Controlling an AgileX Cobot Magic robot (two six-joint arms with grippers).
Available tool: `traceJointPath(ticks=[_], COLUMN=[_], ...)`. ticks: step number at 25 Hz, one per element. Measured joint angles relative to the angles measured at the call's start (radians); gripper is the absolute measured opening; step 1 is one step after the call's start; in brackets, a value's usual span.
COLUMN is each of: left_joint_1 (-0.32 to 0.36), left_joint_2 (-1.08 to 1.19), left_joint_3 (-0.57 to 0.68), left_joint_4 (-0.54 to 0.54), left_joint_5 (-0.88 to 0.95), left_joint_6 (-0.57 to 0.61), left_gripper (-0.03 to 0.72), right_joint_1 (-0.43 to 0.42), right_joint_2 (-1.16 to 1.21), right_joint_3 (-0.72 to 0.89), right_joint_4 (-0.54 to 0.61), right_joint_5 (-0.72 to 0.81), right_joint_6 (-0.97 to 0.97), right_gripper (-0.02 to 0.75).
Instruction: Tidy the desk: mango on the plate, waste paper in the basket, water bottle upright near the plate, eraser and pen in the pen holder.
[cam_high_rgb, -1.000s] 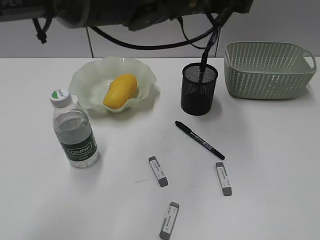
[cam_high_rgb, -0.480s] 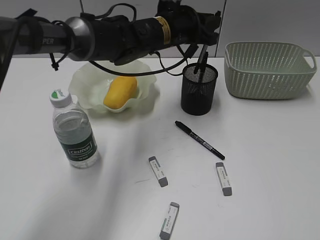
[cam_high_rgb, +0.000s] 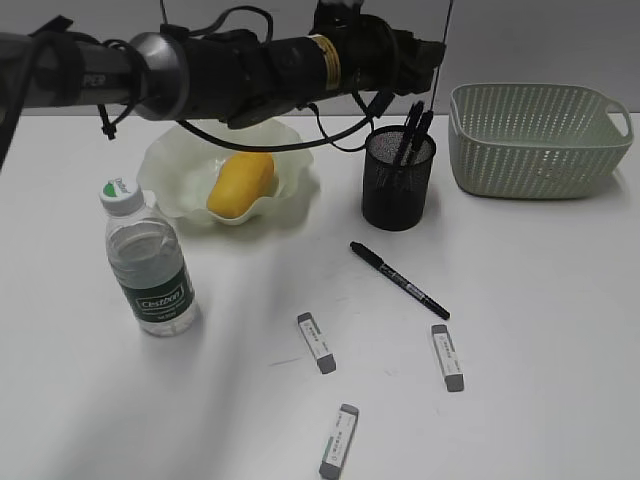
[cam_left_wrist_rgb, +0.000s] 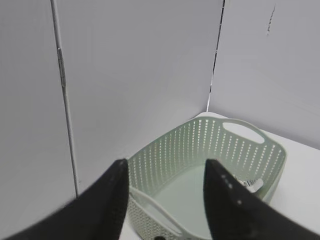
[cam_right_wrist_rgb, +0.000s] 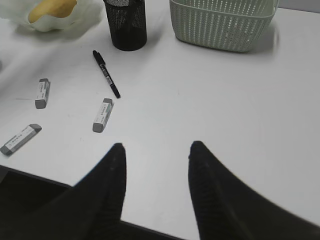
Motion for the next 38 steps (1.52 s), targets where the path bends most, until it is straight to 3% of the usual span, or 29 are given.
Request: traceJointPath(ticks=[3,7,10,13,16,19,24,27,32,38], left_joint_1=[-0.006,-0.047,-0.100,-0.129,-0.128,-0.128,-0.128,-0.128,-0.128,-0.128], left_joint_2=[-0.060,-0.219,-0.347,-0.470,-0.618,-0.825,-1.255,-1.520,-1.914,-2.205], left_joint_3=[0.003,0.003,0.020,0.075,0.223,0.452,0.838,1.006,1.179,1.265], left_joint_4=[0.045,0.090,0.052,-0.162,-0.361,-0.430,-0.536,-0.580,-0.640,-0.670], left_joint_5=[0.143,0.494,0.778,0.992,1.100,1.142,1.285,1.397,1.489,1.519], left_joint_6=[-0.100,-0.178,-0.030,0.285,0.456,0.497,0.507,0.507,0.508,0.540], left_gripper=[0.404,0.369,0.300,0.258,0.249,0.262,0.404,0.465,0.536,0.543], right_joint_1=[0.000,0.000,0.000,0.000,0.000,0.000,0.000,0.000,0.000,0.000], right_joint_2=[0.000,0.000,0.000,0.000,0.000,0.000,0.000,0.000,0.000,0.000], right_joint_3=[0.000,0.000,0.000,0.000,0.000,0.000,0.000,0.000,0.000,0.000], right_joint_4=[0.000,-0.005,-0.007,-0.007,-0.008,-0.010,-0.010,-0.010,-0.012,-0.012], right_joint_5=[0.000,0.000,0.000,0.000,0.000,0.000,0.000,0.000,0.000,0.000], right_joint_6=[0.000,0.000,0.000,0.000,0.000,0.000,0.000,0.000,0.000,0.000], right_gripper=[0.339,0.339,0.339,0.339,0.339,0.339,0.339,0.339,0.339,0.339])
